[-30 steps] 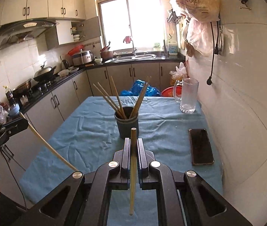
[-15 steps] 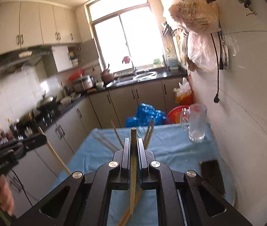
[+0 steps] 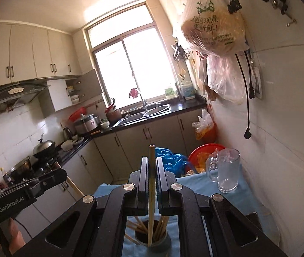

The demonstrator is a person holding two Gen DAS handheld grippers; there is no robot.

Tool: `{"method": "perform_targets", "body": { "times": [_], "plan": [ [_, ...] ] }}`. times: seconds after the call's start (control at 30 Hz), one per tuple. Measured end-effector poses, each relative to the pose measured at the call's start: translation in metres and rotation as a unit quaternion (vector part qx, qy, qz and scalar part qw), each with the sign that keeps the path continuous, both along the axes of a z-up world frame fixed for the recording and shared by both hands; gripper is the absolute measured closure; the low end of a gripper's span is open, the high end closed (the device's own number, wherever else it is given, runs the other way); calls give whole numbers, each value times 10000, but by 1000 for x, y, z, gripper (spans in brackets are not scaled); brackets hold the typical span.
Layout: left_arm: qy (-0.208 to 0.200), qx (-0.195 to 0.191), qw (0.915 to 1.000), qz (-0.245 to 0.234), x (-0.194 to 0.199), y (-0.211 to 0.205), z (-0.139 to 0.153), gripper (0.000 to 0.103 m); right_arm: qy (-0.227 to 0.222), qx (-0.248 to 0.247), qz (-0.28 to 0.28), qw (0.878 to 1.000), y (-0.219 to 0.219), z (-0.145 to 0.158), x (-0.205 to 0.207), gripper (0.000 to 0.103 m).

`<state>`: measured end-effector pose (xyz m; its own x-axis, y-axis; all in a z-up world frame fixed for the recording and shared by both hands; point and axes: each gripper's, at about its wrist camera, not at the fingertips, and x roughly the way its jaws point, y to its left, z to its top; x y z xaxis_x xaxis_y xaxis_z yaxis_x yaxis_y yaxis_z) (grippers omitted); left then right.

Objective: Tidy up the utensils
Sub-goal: 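Lift the chopstick and carry it over the utensil cup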

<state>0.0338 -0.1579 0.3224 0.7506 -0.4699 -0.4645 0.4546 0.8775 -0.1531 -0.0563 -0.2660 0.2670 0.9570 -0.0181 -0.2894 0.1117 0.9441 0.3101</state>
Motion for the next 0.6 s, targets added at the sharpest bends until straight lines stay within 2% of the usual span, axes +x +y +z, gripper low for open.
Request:
{"method": "perform_targets", "body": {
  "times": [0.17,0.4,0.6],
  "plan": [
    [143,96,9998,31,23,-12,-17,98,178,194,-87,9996,-7,-20,28,97],
    [604,290,9977,81,46,-15,-59,98,813,360,-43,9960,-16,-67,60,97],
    [715,222,9969,229,51,-3,-70,98,1171,609,-14,9913,-26,-98,73,96]
  ]
}}
